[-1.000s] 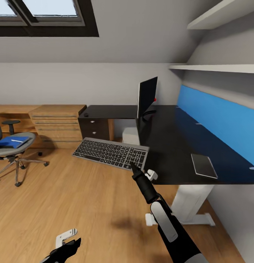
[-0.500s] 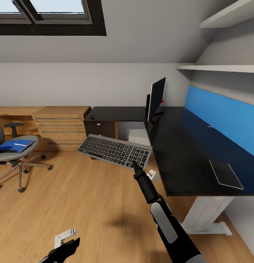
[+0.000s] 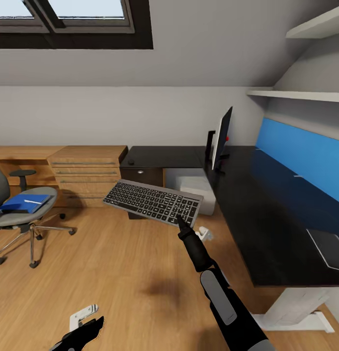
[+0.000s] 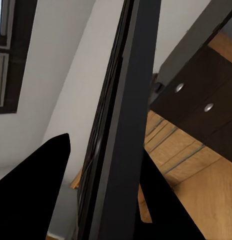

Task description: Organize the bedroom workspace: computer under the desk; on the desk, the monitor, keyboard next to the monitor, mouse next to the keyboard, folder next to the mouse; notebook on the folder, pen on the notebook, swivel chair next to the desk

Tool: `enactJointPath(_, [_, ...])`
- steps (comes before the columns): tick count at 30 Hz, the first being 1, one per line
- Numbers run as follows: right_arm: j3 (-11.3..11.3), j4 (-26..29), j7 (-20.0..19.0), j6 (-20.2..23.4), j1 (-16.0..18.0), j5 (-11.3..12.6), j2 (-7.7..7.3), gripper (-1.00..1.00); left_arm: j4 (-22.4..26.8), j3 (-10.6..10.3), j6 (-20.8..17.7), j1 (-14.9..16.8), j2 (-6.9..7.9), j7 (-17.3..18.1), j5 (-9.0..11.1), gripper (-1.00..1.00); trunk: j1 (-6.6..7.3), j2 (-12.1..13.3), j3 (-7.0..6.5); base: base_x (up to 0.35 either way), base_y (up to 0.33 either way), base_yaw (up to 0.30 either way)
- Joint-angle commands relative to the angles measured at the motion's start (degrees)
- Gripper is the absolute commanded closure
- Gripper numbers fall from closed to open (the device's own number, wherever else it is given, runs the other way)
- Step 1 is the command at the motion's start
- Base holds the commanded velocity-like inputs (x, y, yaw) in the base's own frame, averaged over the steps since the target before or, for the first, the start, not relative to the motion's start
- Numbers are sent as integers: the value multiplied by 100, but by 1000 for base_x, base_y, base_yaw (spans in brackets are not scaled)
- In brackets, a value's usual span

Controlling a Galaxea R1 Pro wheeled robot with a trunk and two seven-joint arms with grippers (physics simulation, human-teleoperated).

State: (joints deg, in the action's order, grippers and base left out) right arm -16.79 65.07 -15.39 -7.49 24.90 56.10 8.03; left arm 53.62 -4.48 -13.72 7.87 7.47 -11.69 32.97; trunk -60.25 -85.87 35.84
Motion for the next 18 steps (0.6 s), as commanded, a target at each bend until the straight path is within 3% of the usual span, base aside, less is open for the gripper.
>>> enactJointPath(1, [-9,-3,-17,-21,5,59,1,100,8,-28,-8,3,8,-53,60,-100,20,39,-13,237,269,0])
enactJointPath(7, [-8,-9,-1,-30,6,48,4,100,8,-27,-14,4,8,-53,56,-100,64,119,-49,270,231,0])
enactJointPath(18, [-17,-222,9,-231,7,33,6,100,8,-35,-16,4,0,-53,60,-100,64,119,-49,318,128,0])
